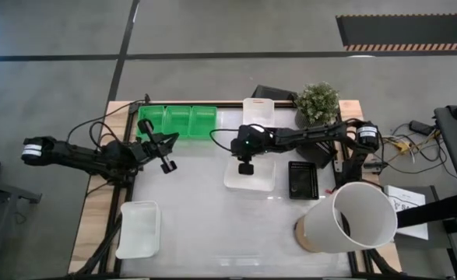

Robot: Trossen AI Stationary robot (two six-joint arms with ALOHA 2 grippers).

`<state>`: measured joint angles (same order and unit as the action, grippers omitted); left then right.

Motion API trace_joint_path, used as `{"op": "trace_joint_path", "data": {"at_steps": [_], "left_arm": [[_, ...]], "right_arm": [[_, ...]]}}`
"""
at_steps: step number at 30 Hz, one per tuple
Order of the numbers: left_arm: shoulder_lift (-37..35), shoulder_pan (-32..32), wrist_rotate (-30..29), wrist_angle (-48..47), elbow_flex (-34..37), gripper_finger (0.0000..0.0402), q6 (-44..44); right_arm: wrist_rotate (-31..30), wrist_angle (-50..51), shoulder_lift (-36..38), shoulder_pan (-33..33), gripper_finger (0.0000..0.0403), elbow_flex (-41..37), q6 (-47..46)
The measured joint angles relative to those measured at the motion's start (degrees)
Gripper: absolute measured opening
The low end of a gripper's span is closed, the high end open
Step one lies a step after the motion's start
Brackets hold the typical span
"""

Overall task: Stack baskets by color
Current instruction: Stack the middle right white bin on top of the top white bin

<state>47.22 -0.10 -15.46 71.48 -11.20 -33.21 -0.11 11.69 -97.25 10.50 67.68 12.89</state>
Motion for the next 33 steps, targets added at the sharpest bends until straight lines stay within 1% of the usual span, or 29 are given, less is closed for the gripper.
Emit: {"op": "trace_joint_path", "data": {"at_steps": [4,8,13,16,19,21,25,27,30,33], "left_arm": [[0.00,0.01,0.02,0.00,0.01,0.0000,0.00],[0.00,0.00,0.01,0.00,0.02,0.0000,0.00],[0.00,0.01,0.02,0.00,0.04,0.0000,0.00],[0.00,0.02,0.02,-0.02,0.04,0.0000,0.00],[0.00,0.00,0.00,-0.02,0.10,0.0000,-0.06],[0.00,0.01,0.00,-0.02,0.13,0.0000,-0.08],[0.00,0.00,0.00,0.00,0.10,0.0000,-0.11],[0.00,0.00,0.02,0.00,0.10,0.0000,-0.13],[-0.09,0.01,0.00,0.01,0.10,0.0000,-0.13],[-0.12,0.02,0.00,0.02,0.10,0.0000,-0.13]], "right_arm": [[-1.38,0.93,0.47,0.00,0.0104,0.95,-4.60],[-1.34,5.13,2.37,-0.13,0.0128,4.09,-12.72],[-1.16,18.16,3.30,-0.13,0.0150,10.33,-32.68],[1.29,26.83,3.39,-0.52,0.0159,14.12,-40.42],[6.28,33.95,3.41,-1.64,0.0165,17.04,-46.42],[7.35,39.07,3.41,-2.46,0.0170,18.72,-50.45],[6.97,52.36,3.41,-3.78,0.0183,21.24,-56.94],[6.39,57.03,3.43,-4.66,0.0192,21.19,-59.15],[6.35,62.38,3.43,-5.95,0.0205,20.50,-63.44],[6.08,63.01,3.45,-6.89,0.0213,18.98,-66.91]]}}
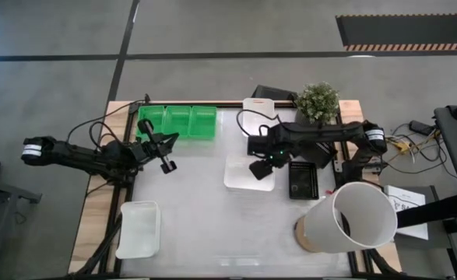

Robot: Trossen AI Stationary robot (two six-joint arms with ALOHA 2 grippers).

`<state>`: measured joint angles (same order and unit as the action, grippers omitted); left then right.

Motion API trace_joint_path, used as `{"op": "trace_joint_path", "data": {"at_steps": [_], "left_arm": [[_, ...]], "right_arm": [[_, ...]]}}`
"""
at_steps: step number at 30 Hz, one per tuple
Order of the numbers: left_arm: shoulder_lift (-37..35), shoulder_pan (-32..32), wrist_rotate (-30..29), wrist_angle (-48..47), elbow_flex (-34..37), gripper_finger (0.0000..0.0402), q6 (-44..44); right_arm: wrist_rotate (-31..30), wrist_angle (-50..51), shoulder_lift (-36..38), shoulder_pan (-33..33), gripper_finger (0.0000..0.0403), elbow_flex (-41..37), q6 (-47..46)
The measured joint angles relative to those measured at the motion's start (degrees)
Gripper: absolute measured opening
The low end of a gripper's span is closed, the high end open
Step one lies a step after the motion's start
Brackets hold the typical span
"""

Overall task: Stack baskets by color
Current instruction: Stack the middle right white bin on top of the top white bin

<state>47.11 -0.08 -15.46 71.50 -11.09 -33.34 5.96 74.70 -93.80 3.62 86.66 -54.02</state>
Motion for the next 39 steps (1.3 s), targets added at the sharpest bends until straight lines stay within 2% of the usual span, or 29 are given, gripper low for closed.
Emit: {"op": "trace_joint_path", "data": {"at_steps": [11,22,26,35,39], "left_arm": [[-0.34,-0.02,0.02,0.04,0.00,0.0000,-0.02],[-0.39,-0.01,0.00,0.03,-0.02,0.0000,-0.04],[-0.37,-0.02,0.00,0.02,-0.02,0.0000,-0.04],[-0.38,0.00,0.01,0.02,-0.02,0.0000,-0.04],[-0.10,0.00,0.00,0.00,-0.02,0.0000,-0.04]], "right_arm": [[0.09,-8.57,0.00,-0.72,0.0217,-8.24,-3.67],[0.45,-11.67,0.00,-0.74,0.0210,-13.18,-5.90],[-0.09,-12.95,0.00,-0.74,0.0171,-13.83,-6.03],[-0.40,-20.40,0.00,-0.71,0.0021,-15.85,-3.92],[-1.24,-20.59,0.00,-0.29,0.0011,-15.20,-0.46]]}}
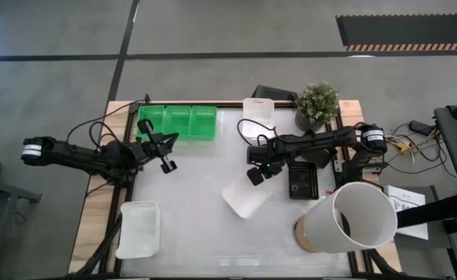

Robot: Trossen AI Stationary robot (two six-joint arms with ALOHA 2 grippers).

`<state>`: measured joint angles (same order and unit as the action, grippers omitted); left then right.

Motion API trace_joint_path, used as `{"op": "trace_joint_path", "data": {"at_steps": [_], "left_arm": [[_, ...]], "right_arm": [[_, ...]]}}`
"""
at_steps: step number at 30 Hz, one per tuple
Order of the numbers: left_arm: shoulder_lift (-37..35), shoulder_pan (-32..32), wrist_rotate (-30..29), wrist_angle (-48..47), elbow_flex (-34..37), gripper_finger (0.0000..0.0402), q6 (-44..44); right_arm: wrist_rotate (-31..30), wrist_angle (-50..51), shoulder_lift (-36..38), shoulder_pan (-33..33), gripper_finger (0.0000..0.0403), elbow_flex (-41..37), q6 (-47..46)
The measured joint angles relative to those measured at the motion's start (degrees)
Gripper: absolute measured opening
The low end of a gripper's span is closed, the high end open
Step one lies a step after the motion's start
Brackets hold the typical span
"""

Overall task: Stack baskets by color
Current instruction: Stack the middle right white bin on top of the top white bin

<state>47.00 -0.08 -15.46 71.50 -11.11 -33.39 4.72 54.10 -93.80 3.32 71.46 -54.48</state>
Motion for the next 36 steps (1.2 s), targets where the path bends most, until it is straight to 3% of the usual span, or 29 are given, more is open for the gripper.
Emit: {"op": "trace_joint_path", "data": {"at_steps": [19,36], "left_arm": [[0.00,-0.01,0.00,0.01,0.00,0.0000,0.00],[0.11,-0.02,0.02,0.00,-0.13,0.0000,0.00]], "right_arm": [[-10.68,1.13,-0.04,3.15,0.0009,16.16,22.35],[-31.80,14.52,-0.04,10.57,0.0008,35.50,43.37]]}}
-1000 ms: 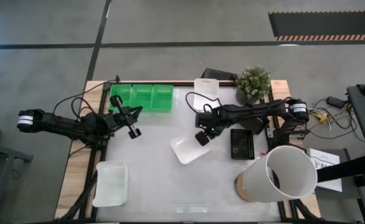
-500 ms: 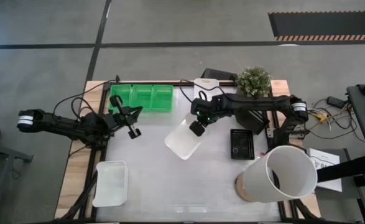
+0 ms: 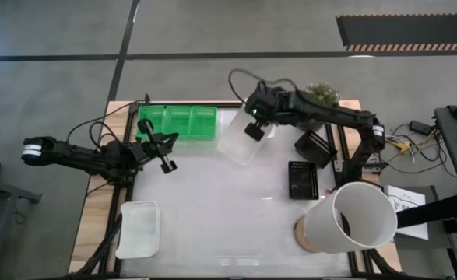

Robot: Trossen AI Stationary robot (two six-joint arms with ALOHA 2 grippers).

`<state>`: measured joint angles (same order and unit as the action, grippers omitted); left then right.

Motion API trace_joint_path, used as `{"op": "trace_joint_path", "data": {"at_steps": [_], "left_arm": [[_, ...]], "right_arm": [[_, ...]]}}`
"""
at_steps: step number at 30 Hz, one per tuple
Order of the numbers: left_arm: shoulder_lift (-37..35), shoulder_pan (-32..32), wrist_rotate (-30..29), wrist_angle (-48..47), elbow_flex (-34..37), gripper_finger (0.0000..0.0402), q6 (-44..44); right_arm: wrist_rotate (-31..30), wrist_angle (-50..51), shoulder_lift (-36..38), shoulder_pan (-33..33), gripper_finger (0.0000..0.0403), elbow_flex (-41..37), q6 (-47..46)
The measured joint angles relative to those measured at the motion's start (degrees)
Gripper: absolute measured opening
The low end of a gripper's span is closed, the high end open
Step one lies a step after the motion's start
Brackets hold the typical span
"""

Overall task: Stack baskets by color
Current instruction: Stack the middle right white bin on top of the top white bin

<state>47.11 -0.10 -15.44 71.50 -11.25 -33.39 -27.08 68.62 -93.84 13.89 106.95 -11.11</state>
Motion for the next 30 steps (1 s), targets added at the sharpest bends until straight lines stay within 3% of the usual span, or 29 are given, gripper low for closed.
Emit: {"op": "trace_joint_path", "data": {"at_steps": [3,12,30], "left_arm": [[0.00,0.01,-0.02,0.01,0.00,0.0000,0.00],[0.00,0.00,-0.02,0.02,0.00,0.0000,0.00],[0.00,0.02,-0.02,0.00,0.02,0.0000,0.00]], "right_arm": [[-4.16,0.14,0.00,1.42,0.0008,1.86,3.34],[-4.41,0.55,0.00,5.38,0.0008,4.55,8.00],[-4.94,0.97,0.00,9.24,0.0008,-2.24,11.04]]}}
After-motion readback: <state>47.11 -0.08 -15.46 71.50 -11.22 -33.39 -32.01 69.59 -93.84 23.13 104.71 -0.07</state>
